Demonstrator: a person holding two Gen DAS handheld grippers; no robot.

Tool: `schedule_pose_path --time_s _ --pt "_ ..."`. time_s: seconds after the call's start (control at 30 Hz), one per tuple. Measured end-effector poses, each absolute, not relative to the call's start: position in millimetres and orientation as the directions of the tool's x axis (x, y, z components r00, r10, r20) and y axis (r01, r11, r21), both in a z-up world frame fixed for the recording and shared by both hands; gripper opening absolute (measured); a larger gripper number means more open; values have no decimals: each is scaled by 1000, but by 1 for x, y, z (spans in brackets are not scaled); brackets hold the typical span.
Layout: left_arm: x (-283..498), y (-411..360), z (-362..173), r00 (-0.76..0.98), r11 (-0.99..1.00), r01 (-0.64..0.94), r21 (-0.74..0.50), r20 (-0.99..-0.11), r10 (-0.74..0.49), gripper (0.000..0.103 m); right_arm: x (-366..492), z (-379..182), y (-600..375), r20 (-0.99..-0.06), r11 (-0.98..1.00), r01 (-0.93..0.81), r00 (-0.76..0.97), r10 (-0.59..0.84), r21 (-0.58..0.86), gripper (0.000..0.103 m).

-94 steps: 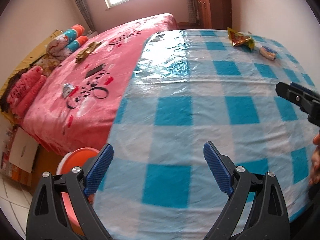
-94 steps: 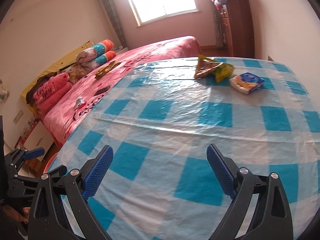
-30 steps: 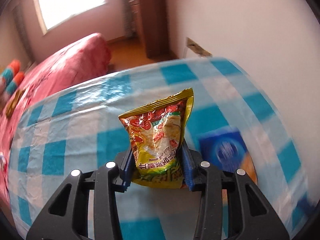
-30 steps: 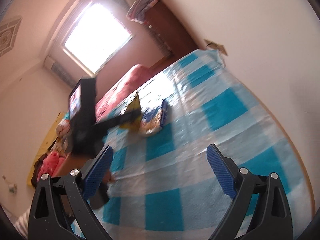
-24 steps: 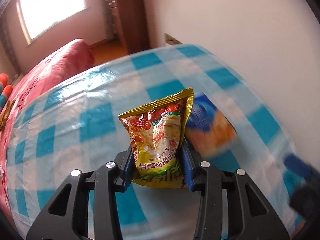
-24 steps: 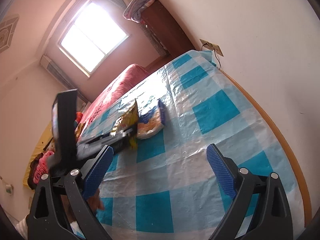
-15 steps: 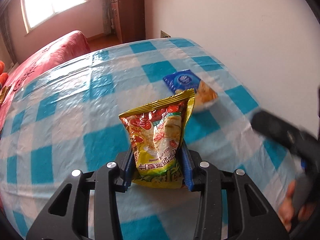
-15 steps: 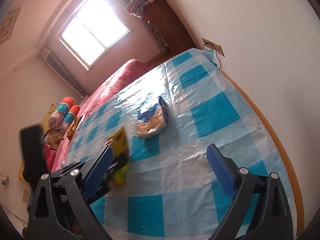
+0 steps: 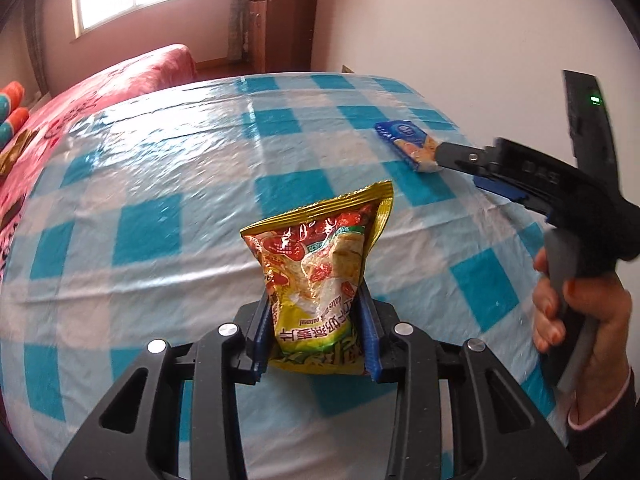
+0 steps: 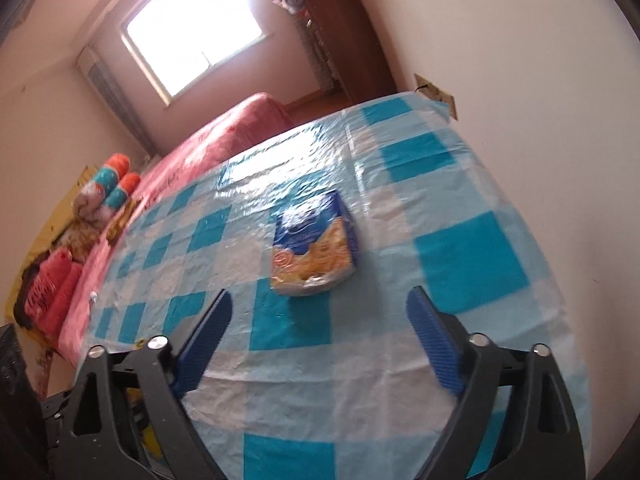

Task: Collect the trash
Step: 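Grasp the blue Vinda tissue pack with the right tool while the left tool holds the bag, then carry the snack bag and tissue pack over the orange bucket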

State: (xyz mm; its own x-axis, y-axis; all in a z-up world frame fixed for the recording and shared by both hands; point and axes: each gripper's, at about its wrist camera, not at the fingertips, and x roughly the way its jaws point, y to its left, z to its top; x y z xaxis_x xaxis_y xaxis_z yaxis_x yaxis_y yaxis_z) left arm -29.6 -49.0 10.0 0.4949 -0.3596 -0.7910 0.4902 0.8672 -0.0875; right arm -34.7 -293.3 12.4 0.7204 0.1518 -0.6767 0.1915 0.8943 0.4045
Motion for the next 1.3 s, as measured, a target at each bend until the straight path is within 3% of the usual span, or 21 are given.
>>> schedule_pose_path --time_s 0.4,0.8,1.3 --pt "-39 -7 9 483 876 453 -168 -779 -399 38 12 7 -263 -775 978 158 632 6 137 85" --pt "-43 25 9 478 881 419 -220 -771 -420 38 17 6 -253 -781 989 147 621 -68 31 54" --pt "-49 45 10 485 884 390 -257 -759 -434 38 -9 12 -226 -761 990 133 637 -124 -50 44"
